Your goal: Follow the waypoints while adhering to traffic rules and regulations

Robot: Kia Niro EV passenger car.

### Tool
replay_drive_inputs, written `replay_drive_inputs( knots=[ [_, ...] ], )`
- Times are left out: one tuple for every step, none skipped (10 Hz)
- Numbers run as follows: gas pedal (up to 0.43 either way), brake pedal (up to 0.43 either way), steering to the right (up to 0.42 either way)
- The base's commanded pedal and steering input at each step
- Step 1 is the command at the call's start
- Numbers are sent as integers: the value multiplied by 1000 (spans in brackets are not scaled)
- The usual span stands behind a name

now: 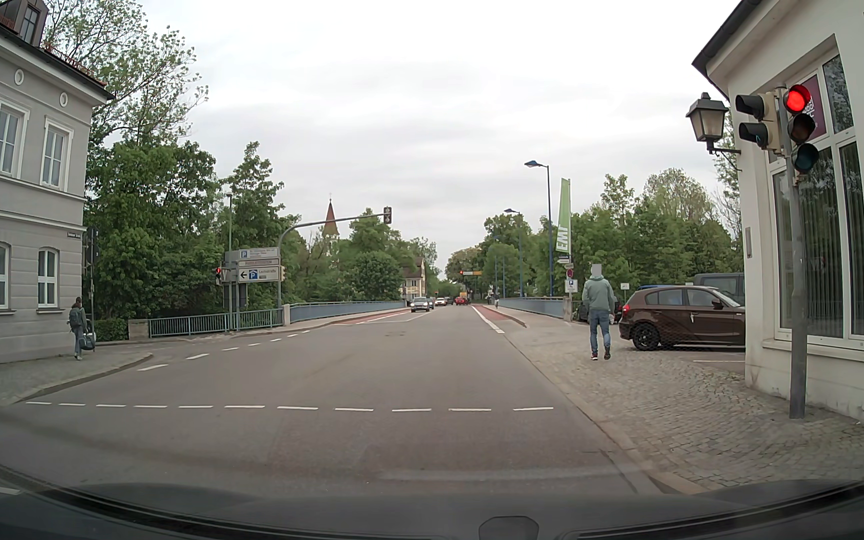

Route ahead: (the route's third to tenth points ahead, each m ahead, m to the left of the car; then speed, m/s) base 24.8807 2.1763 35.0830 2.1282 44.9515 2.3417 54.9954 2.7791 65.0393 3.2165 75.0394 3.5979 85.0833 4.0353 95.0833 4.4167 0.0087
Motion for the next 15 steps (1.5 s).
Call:
replay_drive_inputs(
  knots=[
    [0,213,-4],
    [0,220,-4],
    [0,213,-4],
    [0,213,-4],
    [0,213,-4],
    [0,213,-4],
    [0,213,-4],
    [0,213,-5],
    [0,213,-4],
    [0,213,-4],
    [0,213,-4],
    [0,213,-4],
    [0,213,-4],
    [0,213,-4],
    [0,213,-4]
  ],
)
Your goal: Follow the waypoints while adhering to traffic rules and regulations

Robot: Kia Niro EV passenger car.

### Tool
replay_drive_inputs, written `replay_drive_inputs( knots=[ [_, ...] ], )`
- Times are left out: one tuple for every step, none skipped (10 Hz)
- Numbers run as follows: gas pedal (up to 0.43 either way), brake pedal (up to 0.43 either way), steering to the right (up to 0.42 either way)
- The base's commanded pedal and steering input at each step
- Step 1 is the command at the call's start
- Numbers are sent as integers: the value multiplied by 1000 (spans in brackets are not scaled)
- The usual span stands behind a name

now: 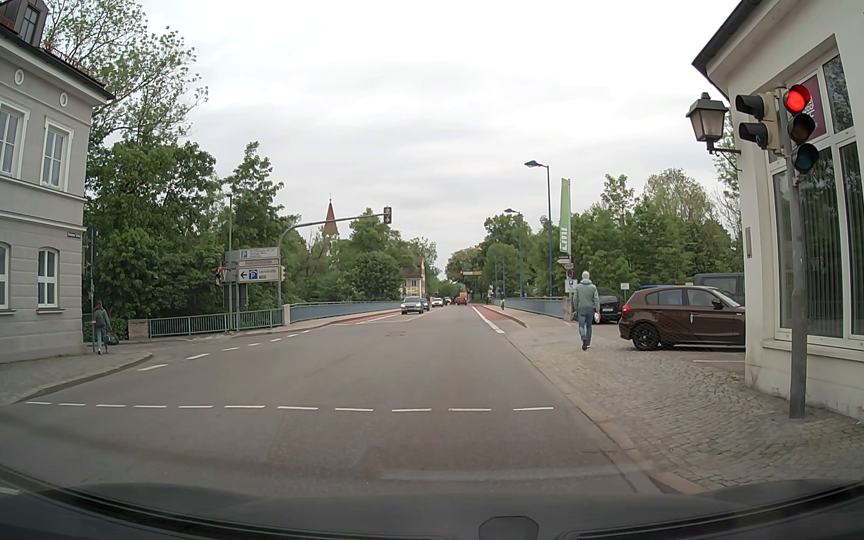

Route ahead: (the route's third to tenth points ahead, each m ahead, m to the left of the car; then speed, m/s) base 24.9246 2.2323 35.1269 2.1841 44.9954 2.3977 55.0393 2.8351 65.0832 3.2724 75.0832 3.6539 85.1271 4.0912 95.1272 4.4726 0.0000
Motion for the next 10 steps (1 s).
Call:
replay_drive_inputs(
  knots=[
    [0,213,-4],
    [0,213,-4],
    [0,213,-4],
    [0,213,-4],
    [0,213,-4],
    [0,213,-4],
    [0,213,-4],
    [0,213,-4],
    [0,213,-4],
    [0,213,-4]
  ],
)
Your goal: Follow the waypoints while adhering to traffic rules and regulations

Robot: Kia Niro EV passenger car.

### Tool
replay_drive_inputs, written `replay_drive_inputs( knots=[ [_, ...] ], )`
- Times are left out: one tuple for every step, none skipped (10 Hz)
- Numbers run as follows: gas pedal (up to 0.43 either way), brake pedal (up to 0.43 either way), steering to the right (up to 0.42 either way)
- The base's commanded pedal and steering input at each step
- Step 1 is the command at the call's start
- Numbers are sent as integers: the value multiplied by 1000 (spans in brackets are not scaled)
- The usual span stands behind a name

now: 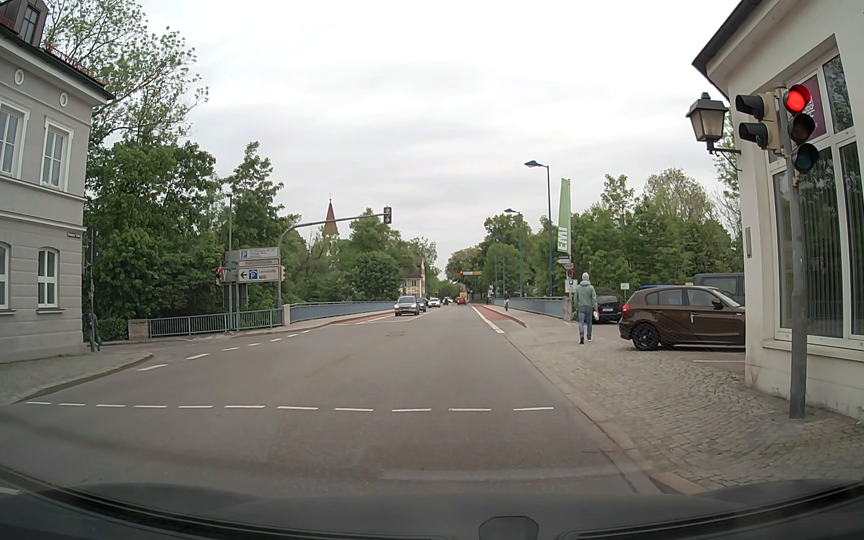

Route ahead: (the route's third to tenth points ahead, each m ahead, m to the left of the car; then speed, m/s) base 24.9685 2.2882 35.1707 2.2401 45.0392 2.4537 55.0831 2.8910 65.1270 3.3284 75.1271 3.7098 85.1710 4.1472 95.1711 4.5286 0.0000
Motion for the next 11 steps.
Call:
replay_drive_inputs(
  knots=[
    [0,213,-4],
    [0,213,-4],
    [0,213,-4],
    [0,213,-4],
    [0,213,-4],
    [0,213,-4],
    [0,213,-4],
    [0,213,-4],
    [0,213,-4],
    [0,213,-4],
    [0,213,-4]
  ],
)
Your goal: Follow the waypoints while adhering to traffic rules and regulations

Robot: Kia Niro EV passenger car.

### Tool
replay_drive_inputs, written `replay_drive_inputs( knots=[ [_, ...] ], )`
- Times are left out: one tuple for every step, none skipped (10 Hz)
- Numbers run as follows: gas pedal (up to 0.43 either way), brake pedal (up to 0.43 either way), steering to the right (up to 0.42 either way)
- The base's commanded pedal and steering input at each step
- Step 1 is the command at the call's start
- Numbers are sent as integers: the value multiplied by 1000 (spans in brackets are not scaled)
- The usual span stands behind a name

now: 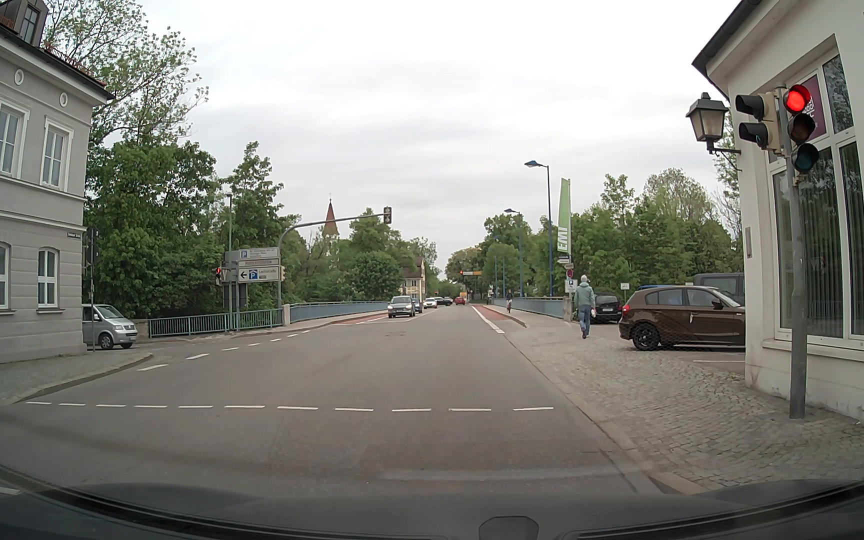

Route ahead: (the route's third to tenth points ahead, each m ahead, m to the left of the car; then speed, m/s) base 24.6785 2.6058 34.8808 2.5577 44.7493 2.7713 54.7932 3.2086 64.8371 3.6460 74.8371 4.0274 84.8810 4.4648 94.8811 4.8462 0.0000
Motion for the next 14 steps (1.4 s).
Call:
replay_drive_inputs(
  knots=[
    [0,213,-4],
    [0,213,-4],
    [0,213,-4],
    [0,213,-4],
    [0,213,-4],
    [0,213,-4],
    [0,213,-4],
    [0,213,-4],
    [0,213,-4],
    [0,213,-4],
    [0,213,-4],
    [0,213,-4],
    [0,213,-4],
    [0,213,-4]
  ],
)
